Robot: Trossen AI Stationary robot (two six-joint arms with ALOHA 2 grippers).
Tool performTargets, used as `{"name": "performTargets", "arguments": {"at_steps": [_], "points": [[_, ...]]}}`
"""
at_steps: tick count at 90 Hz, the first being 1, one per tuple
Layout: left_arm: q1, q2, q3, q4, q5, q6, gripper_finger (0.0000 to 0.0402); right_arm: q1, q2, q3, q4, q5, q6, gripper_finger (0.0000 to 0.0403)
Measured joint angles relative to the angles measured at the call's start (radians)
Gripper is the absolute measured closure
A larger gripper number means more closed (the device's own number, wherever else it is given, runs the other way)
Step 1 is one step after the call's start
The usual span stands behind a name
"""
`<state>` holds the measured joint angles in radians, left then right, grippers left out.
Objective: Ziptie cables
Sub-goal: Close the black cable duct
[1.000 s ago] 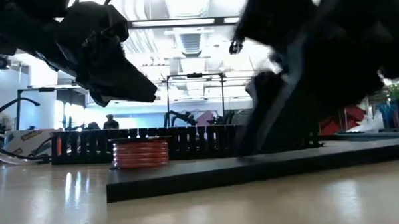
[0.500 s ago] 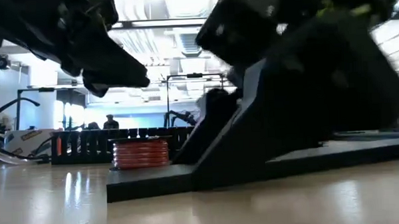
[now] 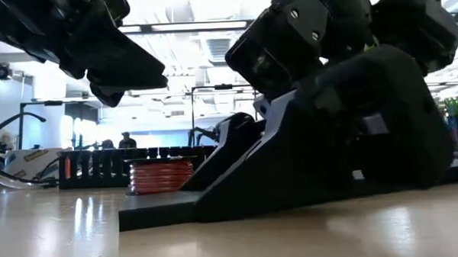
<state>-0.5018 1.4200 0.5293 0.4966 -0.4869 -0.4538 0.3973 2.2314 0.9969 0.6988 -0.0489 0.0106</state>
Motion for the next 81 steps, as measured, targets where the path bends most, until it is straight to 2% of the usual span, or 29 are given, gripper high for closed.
{"name": "performTargets", "arguments": {"at_steps": [23, 32, 56, 71, 81], "points": [[0.0, -0.003, 0.0, 0.027, 0.0, 0.004, 0.0299, 0.003, -0.012, -0.005, -0.01, 0.001, 0.009, 0.0184], [0.0, -0.018, 0.0, 0.027, 0.0, 0.012, 0.0299, 0.009, -0.054, -0.006, -0.069, 0.005, 0.012, 0.0182], [0.0, -0.091, 0.0, 0.025, 0.0, 0.08, 0.0299, 0.013, -0.252, -0.017, -0.394, -0.006, 0.031, 0.0185], [0.0, -0.11, 0.0, -0.017, -0.001, 0.09, 0.0301, 0.016, -0.395, -0.018, -0.554, 0.024, 0.038, 0.0185], [0.0, -0.111, -0.001, -0.026, -0.001, 0.097, 0.0298, 0.017, -0.48, -0.036, -0.622, 0.082, 0.047, 0.0185]]}}
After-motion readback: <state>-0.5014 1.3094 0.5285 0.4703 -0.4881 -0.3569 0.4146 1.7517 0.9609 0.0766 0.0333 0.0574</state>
